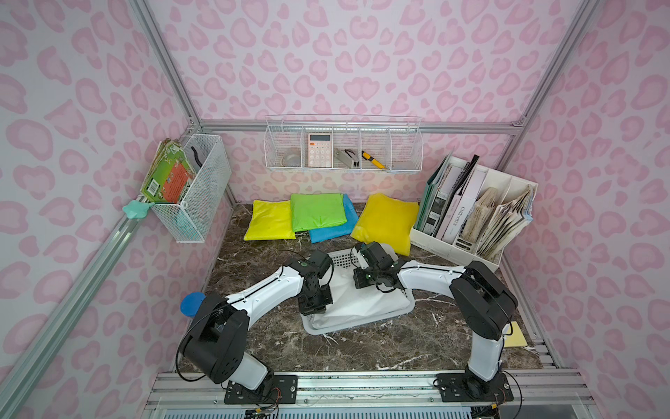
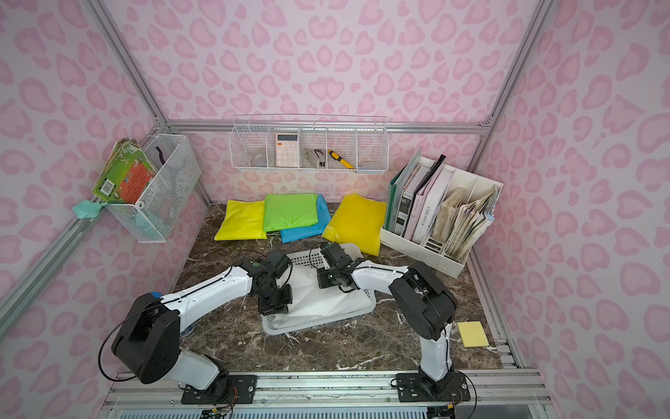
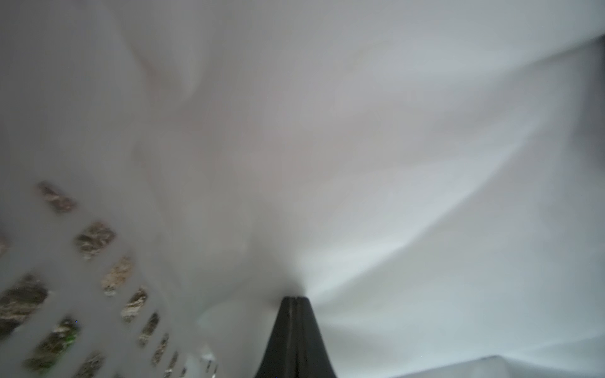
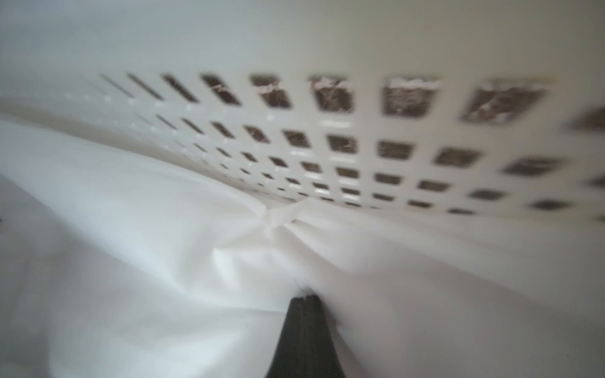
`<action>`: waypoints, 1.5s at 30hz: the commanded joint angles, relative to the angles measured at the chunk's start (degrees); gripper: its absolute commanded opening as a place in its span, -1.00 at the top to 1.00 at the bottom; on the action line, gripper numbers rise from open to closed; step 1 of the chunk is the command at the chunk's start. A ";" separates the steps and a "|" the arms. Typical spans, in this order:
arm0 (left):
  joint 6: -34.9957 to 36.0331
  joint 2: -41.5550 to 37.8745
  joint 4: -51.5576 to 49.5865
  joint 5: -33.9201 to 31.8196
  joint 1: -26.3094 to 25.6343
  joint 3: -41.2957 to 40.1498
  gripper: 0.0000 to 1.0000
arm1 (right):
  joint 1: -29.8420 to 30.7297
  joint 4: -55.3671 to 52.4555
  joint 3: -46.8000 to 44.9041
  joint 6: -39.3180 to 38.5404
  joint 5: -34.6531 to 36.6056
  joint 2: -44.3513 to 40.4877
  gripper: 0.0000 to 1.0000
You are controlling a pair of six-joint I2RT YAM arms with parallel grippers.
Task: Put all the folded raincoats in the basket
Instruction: Place the raincoat in the basket.
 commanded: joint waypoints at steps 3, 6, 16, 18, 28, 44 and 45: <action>-1.21 -4.34 -3.16 -2.38 -0.03 0.42 1.00 | -0.02 -1.99 -0.80 -2.02 2.37 -6.77 1.00; -0.85 -7.02 -5.57 -2.40 -0.06 3.25 1.00 | 0.86 -3.90 -1.95 -2.97 -3.13 -11.07 0.97; -2.55 -8.89 -1.45 1.87 -7.50 4.71 1.00 | 4.36 -8.95 -13.04 0.04 -5.02 -16.74 0.95; -3.35 -7.99 -1.24 0.94 -8.78 3.01 1.00 | 4.24 -9.32 -14.45 0.43 -2.72 -16.89 0.95; -4.29 -8.28 -3.91 -3.39 -9.06 -1.48 1.00 | 2.86 -13.92 -11.51 -0.97 4.56 -21.07 0.85; -4.66 -10.58 -3.11 -2.52 -9.18 -1.81 1.00 | 2.32 -23.85 -14.95 1.97 11.44 -24.98 0.90; -5.00 -10.40 -3.39 -2.97 -9.14 -2.40 1.00 | 2.15 -24.54 -14.91 2.16 12.12 -24.74 0.90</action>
